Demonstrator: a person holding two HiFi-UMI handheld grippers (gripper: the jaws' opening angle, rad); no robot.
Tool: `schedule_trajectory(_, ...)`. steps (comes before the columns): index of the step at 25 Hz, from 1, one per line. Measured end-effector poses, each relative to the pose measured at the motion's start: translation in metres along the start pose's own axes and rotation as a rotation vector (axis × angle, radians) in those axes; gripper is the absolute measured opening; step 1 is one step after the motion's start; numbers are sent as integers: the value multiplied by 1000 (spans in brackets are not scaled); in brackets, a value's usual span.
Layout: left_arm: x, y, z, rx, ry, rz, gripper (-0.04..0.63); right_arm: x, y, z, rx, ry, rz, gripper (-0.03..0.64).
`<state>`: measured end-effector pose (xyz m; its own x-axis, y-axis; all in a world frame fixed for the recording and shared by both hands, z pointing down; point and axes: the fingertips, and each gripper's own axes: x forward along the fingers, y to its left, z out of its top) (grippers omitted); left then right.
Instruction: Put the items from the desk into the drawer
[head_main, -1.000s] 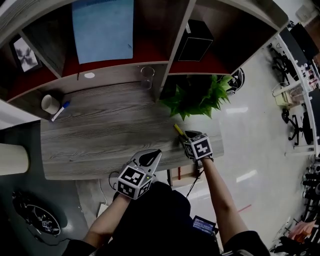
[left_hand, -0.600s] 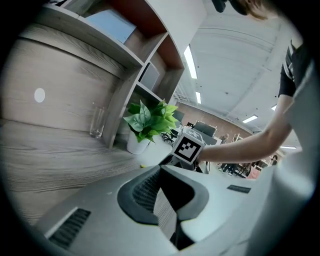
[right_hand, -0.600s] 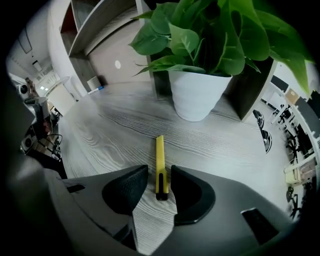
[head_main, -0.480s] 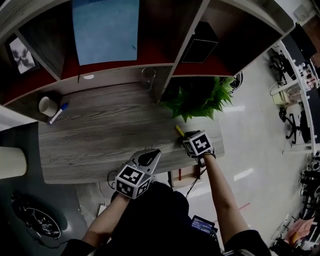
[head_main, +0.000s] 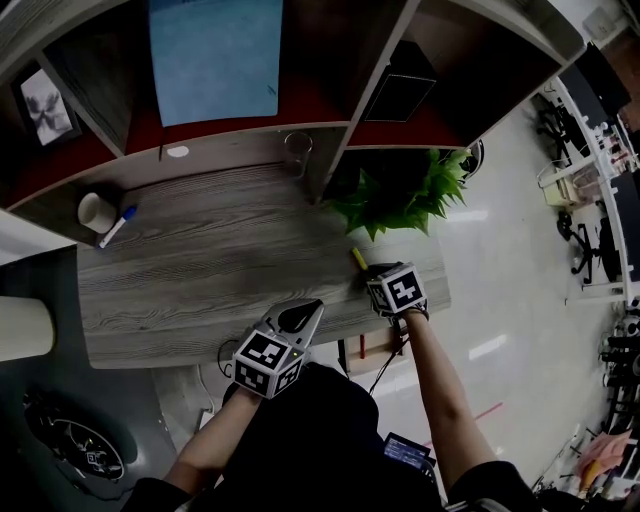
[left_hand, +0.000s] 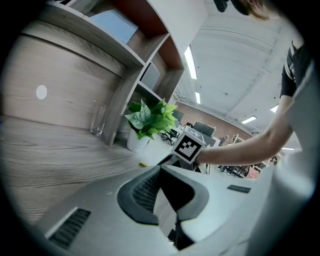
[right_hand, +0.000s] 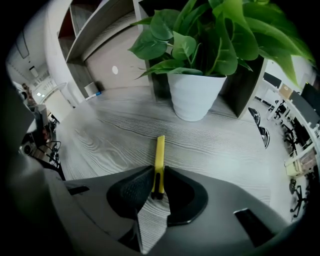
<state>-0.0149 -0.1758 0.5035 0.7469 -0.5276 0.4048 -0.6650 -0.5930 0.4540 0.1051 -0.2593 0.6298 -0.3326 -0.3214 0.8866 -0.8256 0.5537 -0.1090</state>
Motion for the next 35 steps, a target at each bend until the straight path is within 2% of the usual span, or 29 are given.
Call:
schedule_trajectory(8, 0, -14, -8, 17, 9, -8, 17, -12, 5, 9, -4, -69, -1, 55)
schedule_trajectory(16, 7, -45, -13, 37, 8, -14, 17, -46, 2, -3, 15, -142, -25, 54)
schedule_trajectory(26, 19, -112, -32, 78, 24, -44, 17, -93, -9, -55, 87, -208, -48, 54)
schedule_trajectory(35, 30, -157, -53, 124, 50, -45, 16, -125, -20, -109, 197, -269, -48, 54)
